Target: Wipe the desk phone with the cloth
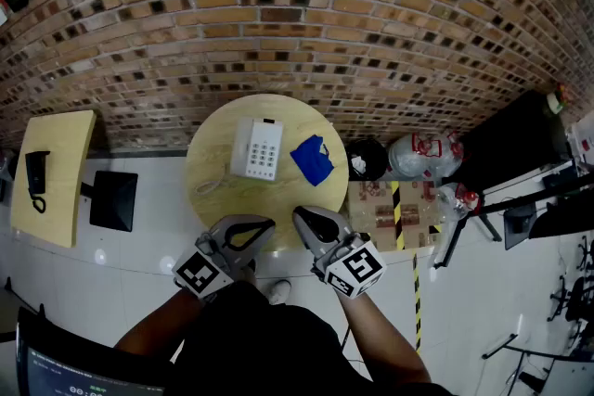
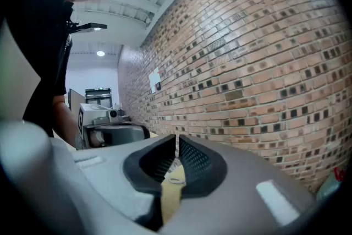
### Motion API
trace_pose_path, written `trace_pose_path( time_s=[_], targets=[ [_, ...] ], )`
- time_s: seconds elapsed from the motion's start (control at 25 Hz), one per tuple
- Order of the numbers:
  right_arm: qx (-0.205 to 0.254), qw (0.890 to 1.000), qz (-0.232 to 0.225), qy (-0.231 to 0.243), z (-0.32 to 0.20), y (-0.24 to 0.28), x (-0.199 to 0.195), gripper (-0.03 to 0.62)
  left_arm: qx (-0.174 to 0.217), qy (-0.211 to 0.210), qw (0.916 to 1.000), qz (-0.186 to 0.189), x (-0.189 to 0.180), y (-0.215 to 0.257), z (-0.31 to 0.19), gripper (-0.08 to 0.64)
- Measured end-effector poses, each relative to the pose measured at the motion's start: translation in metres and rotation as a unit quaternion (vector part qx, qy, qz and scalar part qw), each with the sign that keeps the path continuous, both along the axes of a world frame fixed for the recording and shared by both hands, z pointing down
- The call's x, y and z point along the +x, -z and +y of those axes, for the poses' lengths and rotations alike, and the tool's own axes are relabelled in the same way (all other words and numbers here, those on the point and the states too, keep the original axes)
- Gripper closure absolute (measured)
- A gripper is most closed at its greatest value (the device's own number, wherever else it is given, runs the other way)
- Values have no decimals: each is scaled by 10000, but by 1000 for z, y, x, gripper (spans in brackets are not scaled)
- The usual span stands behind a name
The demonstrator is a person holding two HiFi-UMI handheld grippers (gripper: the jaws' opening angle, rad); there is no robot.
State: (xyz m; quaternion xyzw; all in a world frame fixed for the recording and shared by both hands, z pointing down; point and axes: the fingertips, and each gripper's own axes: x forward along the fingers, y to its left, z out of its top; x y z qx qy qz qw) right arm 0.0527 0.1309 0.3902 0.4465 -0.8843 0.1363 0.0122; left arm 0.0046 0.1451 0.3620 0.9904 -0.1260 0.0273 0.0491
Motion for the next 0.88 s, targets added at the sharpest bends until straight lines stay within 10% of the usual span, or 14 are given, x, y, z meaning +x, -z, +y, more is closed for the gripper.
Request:
trace_pose_path(
  time_s=[0.28, 0.48, 0.76, 0.88],
  targets=[
    [-841, 9934, 473, -618, -84, -89, 34, 576, -150, -338, 9993, -59, 7, -29, -65, 560],
    [-1688, 9779, 679, -1030, -132, -171, 64, 385, -334, -663, 9972, -69, 16, -48, -90, 560],
    [-2616, 9470, 1521, -1078, -179, -274, 97, 339, 53, -1156, 9933, -78, 26, -63, -117, 560],
    [-2828, 9351, 1781, -1174, -195, -299, 111, 339, -603, -970, 9933, -170, 25, -76, -130, 546]
  ],
)
